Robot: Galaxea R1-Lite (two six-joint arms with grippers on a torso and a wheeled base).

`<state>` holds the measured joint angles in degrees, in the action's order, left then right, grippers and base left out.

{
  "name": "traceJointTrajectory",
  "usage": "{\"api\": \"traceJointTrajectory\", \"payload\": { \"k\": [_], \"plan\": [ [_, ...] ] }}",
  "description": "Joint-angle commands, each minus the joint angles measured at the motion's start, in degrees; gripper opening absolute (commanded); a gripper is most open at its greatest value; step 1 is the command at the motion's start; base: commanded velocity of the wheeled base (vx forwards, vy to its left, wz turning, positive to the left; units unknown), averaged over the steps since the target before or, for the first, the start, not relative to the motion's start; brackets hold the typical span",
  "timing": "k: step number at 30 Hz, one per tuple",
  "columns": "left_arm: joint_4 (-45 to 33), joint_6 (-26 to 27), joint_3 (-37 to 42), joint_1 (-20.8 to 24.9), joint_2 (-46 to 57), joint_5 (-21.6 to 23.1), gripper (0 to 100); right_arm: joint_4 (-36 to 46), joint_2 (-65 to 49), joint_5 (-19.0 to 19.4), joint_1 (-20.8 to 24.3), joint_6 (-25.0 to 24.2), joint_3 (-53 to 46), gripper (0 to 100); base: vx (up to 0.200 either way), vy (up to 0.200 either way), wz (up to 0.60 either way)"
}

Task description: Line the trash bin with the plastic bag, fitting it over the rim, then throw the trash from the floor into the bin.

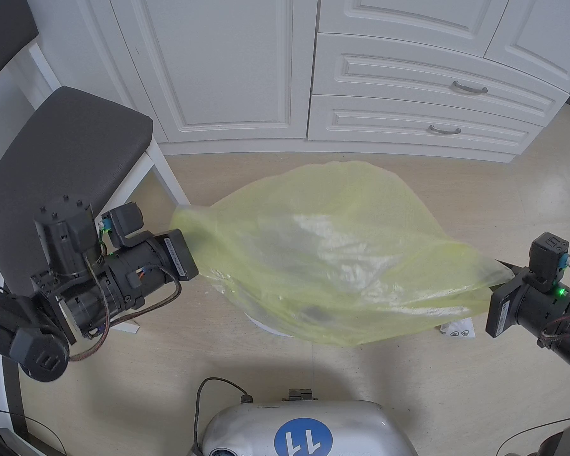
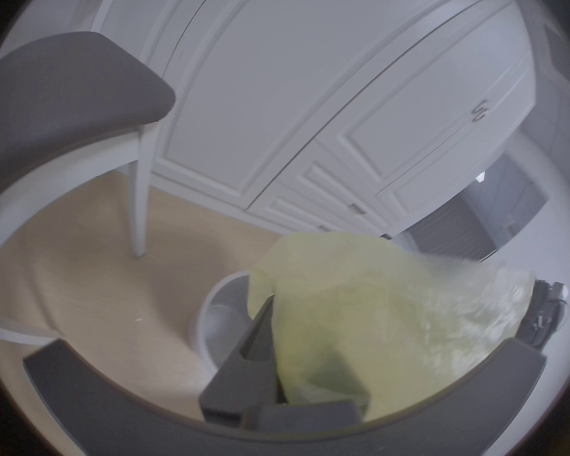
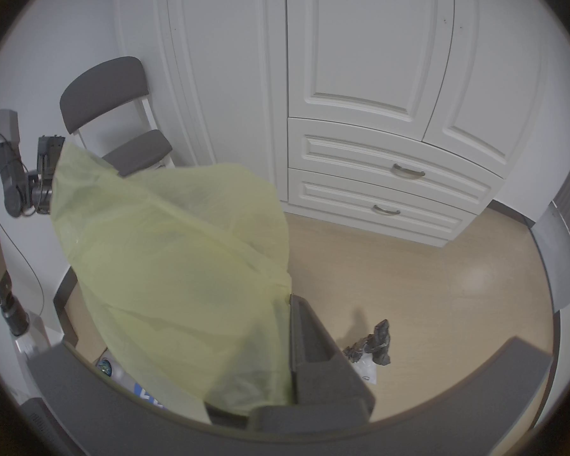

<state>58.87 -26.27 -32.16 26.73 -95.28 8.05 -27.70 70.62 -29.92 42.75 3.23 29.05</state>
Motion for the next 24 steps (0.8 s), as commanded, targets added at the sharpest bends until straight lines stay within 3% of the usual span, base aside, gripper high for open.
{"api": "traceJointTrajectory", "payload": {
  "k": [1,4,5,9,17,24],
  "plan": [
    [-15.4,5.0,-10.0,-1.9,7.9,-7.5,0,-0.4,-2.9,1.2,-4.3,2.5,-1.4,0,0.000,0.000,0.00],
    [-15.3,6.3,-9.5,-1.8,8.4,-7.7,0,-0.3,-2.6,1.4,-4.3,2.5,-1.5,0,0.000,0.000,0.00],
    [-15.0,9.0,-7.5,-1.8,9.7,-7.0,0,-0.3,-1.2,1.3,-4.3,2.5,-1.7,0,0.000,0.000,0.00],
    [-15.1,9.2,-5.5,-1.8,11.2,-5.0,0,-0.5,0.4,1.3,-4.3,2.7,-2.9,0,0.000,0.000,0.00],
    [-15.0,8.7,-0.4,-3.5,17.9,12.2,0,-0.9,6.2,1.5,-5.1,2.4,-3.0,0,0.000,0.000,0.00],
    [-15.0,8.7,-0.1,-4.7,17.1,13.5,0,-1.0,7.8,1.7,-5.3,2.5,-3.6,0,0.000,0.000,0.00]
  ]
}}
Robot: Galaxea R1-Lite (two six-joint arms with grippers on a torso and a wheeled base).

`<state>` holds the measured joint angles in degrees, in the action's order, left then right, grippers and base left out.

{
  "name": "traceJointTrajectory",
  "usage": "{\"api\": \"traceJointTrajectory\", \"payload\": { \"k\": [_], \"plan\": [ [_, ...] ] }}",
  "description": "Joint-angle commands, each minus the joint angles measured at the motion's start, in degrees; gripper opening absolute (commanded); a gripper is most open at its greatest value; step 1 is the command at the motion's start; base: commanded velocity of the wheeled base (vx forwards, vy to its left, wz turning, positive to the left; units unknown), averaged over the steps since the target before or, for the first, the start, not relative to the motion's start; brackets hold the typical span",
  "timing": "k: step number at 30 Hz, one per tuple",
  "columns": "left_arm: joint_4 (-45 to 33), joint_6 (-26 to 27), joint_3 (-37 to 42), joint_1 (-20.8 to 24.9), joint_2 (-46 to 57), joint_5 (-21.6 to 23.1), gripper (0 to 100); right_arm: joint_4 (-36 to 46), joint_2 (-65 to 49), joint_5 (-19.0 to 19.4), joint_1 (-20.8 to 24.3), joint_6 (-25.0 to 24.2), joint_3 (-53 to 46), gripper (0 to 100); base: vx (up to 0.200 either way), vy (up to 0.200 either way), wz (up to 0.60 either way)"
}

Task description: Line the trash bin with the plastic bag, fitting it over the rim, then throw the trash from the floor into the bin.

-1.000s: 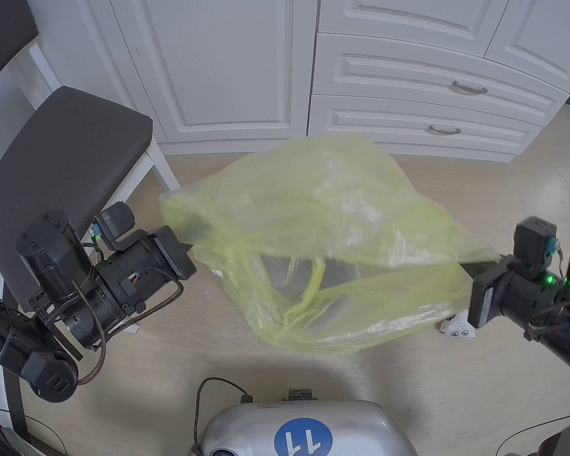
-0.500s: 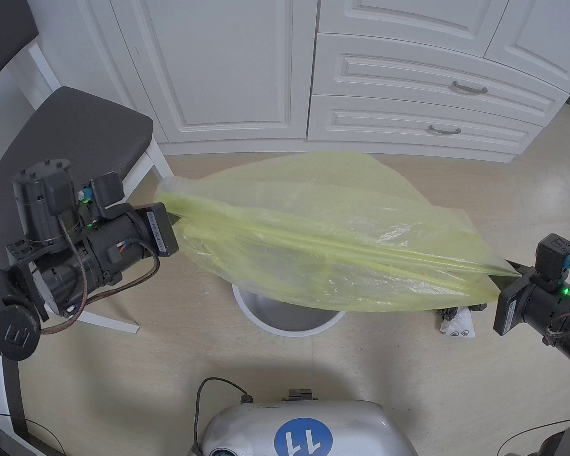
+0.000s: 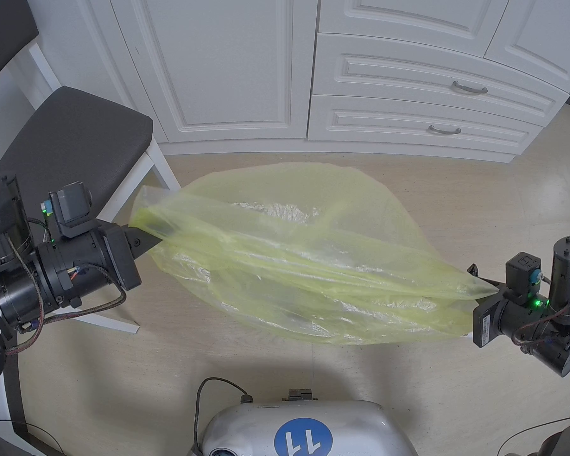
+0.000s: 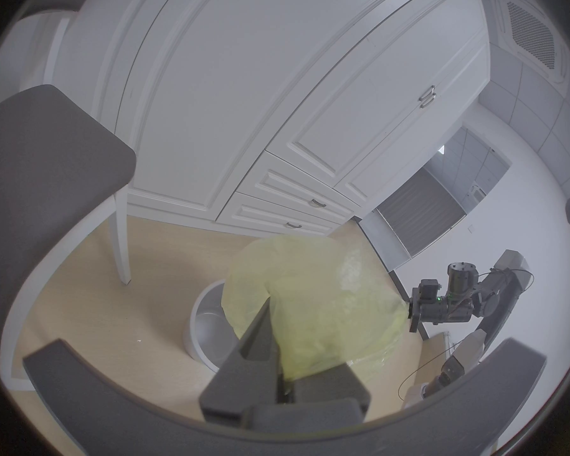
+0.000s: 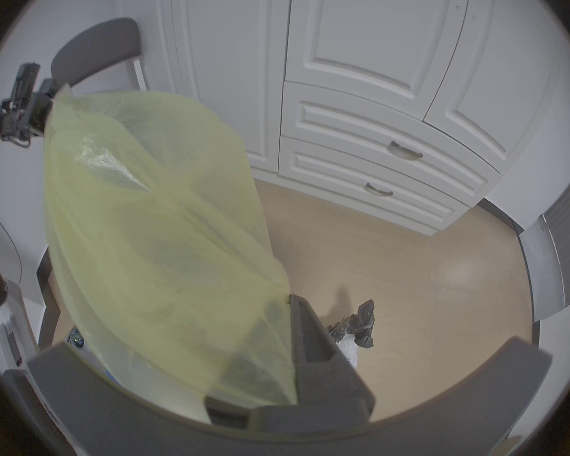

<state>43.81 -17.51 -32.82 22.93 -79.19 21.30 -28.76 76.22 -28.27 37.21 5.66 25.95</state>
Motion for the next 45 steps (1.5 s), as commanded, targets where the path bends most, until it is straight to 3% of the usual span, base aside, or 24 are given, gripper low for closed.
{"api": "traceJointTrajectory", "payload": {
  "k": [1,8,16,29,38,45],
  "plan": [
    [0.0,-0.1,0.5,-1.0,0.6,0.2,0,-0.1,2.2,0.1,0.3,0.2,-1.1,0,0.000,0.000,0.00],
    [0.2,0.4,0.0,-1.2,-1.0,0.2,0,-0.5,2.3,0.1,0.1,-0.5,-0.6,0,0.000,0.000,0.00],
    [2.7,0.7,0.6,-0.8,-1.8,0.1,0,-10.7,2.7,-0.5,2.4,0.0,-2.6,0,0.000,0.000,0.00],
    [6.6,0.6,0.6,3.7,-5.0,0.1,0,-12.0,2.2,0.1,3.0,0.1,-2.0,0,0.000,0.000,0.00],
    [23.3,0.1,4.3,9.3,-12.6,-0.5,0,-27.2,10.4,0.0,4.9,-0.5,-1.4,0,0.000,0.000,0.00],
    [30.3,-0.2,5.0,10.4,-17.7,-2.5,0,-37.3,14.9,0.2,5.9,-0.7,-1.5,0,0.000,0.000,0.00]
  ]
}}
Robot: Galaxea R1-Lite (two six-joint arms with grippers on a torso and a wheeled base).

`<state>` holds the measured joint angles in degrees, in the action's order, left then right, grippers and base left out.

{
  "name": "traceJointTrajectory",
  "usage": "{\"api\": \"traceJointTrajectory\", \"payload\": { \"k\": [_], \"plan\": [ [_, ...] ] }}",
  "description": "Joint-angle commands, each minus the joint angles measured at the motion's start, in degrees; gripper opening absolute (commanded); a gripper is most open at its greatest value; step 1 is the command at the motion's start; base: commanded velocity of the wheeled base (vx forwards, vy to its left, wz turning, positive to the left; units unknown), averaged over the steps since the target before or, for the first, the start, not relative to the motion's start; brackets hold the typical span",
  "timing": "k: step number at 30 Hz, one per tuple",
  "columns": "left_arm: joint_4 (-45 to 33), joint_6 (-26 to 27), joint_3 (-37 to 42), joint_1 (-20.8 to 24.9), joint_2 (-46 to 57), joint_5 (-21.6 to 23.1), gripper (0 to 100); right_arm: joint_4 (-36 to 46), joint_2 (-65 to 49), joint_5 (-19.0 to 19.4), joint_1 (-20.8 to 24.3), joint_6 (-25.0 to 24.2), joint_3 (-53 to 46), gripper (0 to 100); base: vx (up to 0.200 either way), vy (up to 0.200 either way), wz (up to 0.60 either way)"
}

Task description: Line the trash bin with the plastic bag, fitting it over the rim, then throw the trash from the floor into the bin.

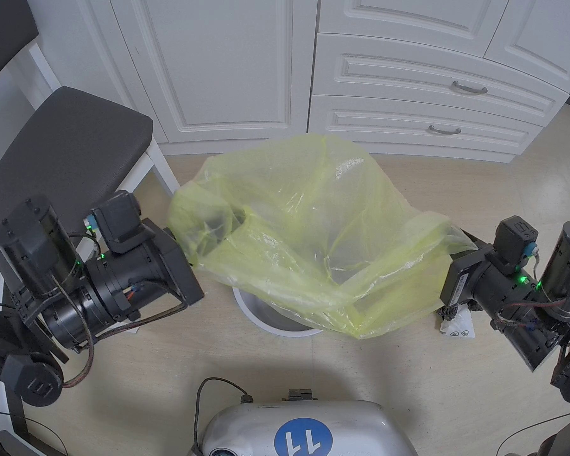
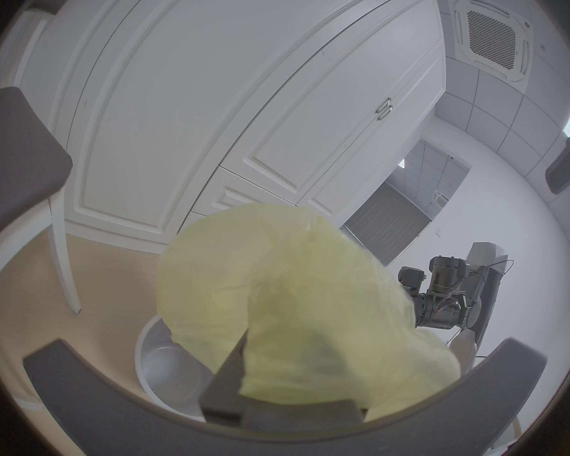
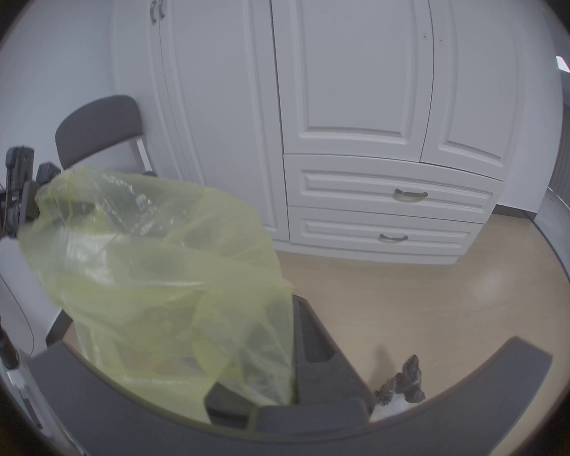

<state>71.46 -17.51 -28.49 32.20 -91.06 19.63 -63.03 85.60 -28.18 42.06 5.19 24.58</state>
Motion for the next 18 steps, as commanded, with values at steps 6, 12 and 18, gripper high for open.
{"api": "traceJointTrajectory", "payload": {
  "k": [6,12,18],
  "plan": [
    [8.5,-2.4,0.1,1.6,-11.7,-0.8,0,-11.2,11.6,0.8,2.1,-2.0,0.5,0,0.000,0.000,0.00],
    [13.8,-4.2,-0.2,1.6,-16.4,-0.9,0,-16.1,15.2,2.1,1.7,-2.0,0.1,0,0.000,0.000,0.00],
    [14.1,-4.3,0.0,1.7,-16.9,-1.8,0,-15.6,16.1,2.6,1.4,-2.6,0.6,0,0.000,0.000,0.00]
  ]
}}
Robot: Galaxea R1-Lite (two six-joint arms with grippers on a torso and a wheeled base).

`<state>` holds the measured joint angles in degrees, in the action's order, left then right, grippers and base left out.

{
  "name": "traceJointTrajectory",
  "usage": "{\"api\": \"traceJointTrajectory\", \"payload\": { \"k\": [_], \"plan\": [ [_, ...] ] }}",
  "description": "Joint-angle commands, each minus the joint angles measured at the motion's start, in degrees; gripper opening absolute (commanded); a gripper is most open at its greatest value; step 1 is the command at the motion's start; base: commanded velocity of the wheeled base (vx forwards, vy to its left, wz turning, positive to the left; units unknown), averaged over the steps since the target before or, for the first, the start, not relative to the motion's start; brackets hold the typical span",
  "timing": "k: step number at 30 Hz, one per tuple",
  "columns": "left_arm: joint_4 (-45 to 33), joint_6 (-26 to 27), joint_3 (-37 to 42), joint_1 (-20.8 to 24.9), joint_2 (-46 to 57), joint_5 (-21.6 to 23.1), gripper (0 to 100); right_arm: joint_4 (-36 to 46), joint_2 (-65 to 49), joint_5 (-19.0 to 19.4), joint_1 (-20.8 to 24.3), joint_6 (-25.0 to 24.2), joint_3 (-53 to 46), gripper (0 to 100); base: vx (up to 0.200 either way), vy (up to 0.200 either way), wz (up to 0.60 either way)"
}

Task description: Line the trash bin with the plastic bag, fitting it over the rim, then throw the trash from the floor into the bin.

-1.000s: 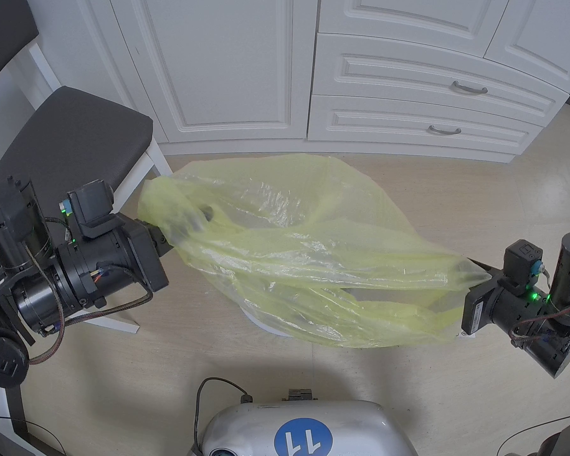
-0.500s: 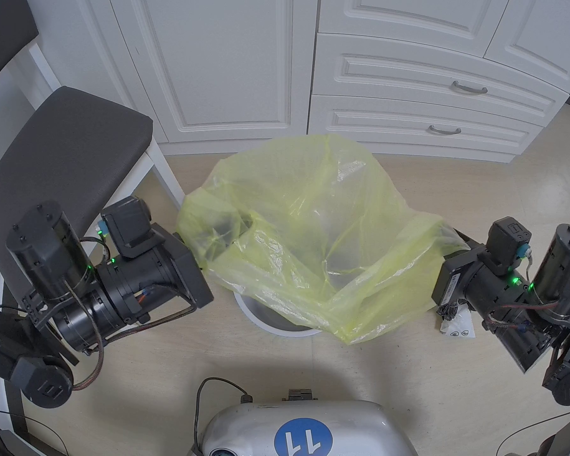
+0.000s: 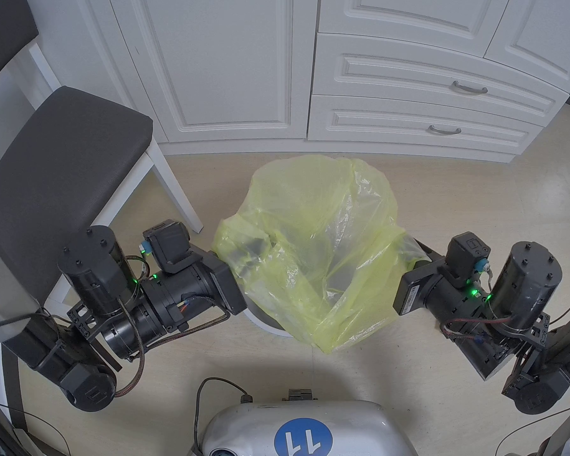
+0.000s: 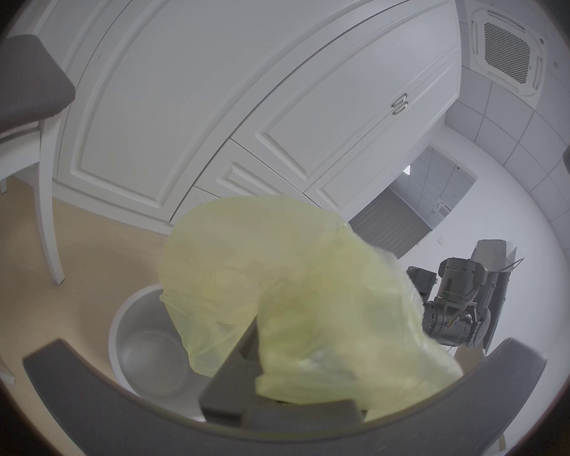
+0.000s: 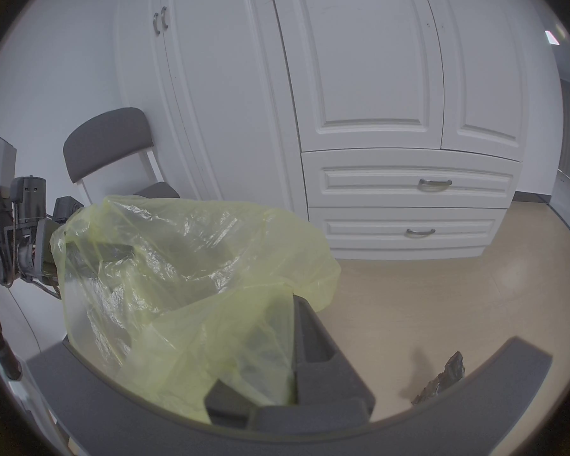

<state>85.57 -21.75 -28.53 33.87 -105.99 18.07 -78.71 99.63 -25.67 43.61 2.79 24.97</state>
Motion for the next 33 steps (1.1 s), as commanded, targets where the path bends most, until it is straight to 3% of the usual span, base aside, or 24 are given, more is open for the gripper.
{"api": "traceJointTrajectory", "payload": {
  "k": [1,6,8,12,17,23,27,33],
  "plan": [
    [0.0,-0.1,0.0,0.1,-1.9,-0.4,0,0.1,2.4,0.2,0.0,-1.2,0.3,0,0.000,0.000,0.00],
    [-0.7,-0.2,-0.7,0.0,-1.3,-0.8,0,0.4,3.1,1.2,-1.4,-2.6,2.1,0,0.000,0.000,0.00],
    [-0.8,-0.5,-1.0,-1.1,-0.6,-1.5,0,1.5,2.4,1.2,-4.6,-2.4,3.2,0,0.000,0.000,0.00],
    [-2.7,-0.6,-1.4,-5.5,2.6,-1.2,0,12.6,-2.1,1.1,-12.7,-1.9,6.1,0,0.000,0.000,0.00],
    [-9.2,0.2,-1.2,-7.1,6.0,-1.2,0,18.2,-5.0,0.7,-17.9,-0.5,7.6,0,0.000,0.000,0.00],
    [-14.1,2.1,-1.1,-10.6,6.5,0.4,0,18.1,-5.7,0.3,-20.1,2.7,6.1,0,0.000,0.000,0.00],
    [-14.5,4.6,0.9,-10.9,7.1,3.2,0,18.1,-5.2,0.3,-20.8,4.4,4.7,0,0.000,0.000,0.00],
    [-14.5,5.8,1.6,-11.5,7.2,3.6,0,18.3,-4.0,-0.1,-21.4,7.5,3.2,0,0.000,0.000,0.00]
  ]
}}
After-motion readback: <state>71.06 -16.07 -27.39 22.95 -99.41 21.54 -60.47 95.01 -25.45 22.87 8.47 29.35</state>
